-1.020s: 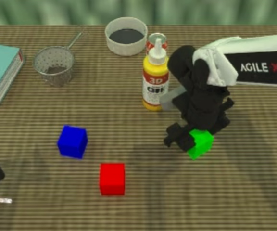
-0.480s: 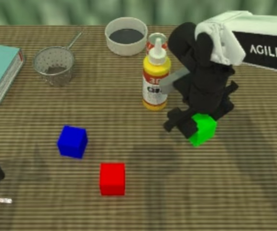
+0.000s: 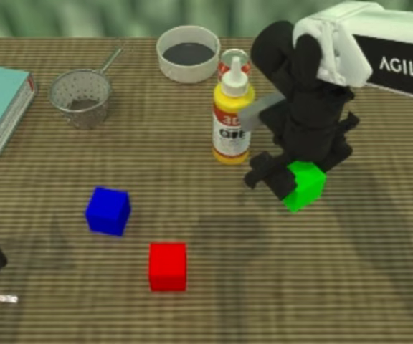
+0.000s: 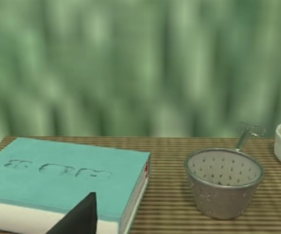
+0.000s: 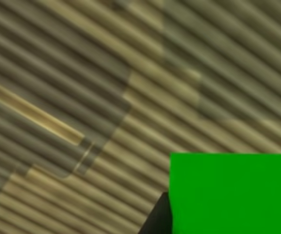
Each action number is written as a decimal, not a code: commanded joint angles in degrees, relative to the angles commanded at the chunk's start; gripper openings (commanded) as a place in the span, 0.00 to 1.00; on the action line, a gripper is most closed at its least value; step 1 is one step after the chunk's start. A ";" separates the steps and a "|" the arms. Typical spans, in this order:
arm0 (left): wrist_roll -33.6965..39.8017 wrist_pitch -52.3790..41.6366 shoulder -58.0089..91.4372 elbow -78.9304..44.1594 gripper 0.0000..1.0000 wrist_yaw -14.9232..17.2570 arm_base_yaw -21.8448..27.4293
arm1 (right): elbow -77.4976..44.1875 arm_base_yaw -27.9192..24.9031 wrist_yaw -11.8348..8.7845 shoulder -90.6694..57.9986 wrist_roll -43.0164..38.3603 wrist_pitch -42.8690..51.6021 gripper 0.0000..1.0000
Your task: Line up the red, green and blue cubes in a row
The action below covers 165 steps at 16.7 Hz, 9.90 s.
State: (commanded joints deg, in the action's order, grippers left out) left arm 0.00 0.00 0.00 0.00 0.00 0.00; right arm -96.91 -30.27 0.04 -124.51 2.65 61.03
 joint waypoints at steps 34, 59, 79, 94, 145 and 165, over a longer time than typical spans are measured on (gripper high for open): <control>0.00 0.00 0.00 0.00 1.00 0.00 0.00 | 11.67 -16.25 1.12 -0.07 -49.19 -11.46 0.00; 0.00 0.00 0.00 0.00 1.00 0.00 0.00 | 11.51 -16.14 1.11 0.06 -49.18 -11.27 1.00; 0.94 -6.42 10.61 -10.04 1.00 0.07 2.34 | 12.67 -11.26 2.77 16.86 -44.09 -4.30 1.00; 5.64 -46.26 89.58 -63.82 1.00 0.07 15.38 | 74.00 18.11 3.53 92.60 -13.05 -42.88 1.00; 7.17 -43.53 122.46 -76.28 0.00 0.11 19.99 | 96.91 29.69 -0.04 124.51 -2.65 -61.03 1.00; 20.40 -63.53 123.86 -96.19 0.00 0.02 29.66 | 96.91 29.69 -0.04 124.51 -2.65 -61.03 1.00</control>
State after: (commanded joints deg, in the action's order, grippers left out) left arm 20.40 -63.53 123.86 -96.19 0.02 29.66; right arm 0.00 -0.57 0.00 0.00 0.00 0.00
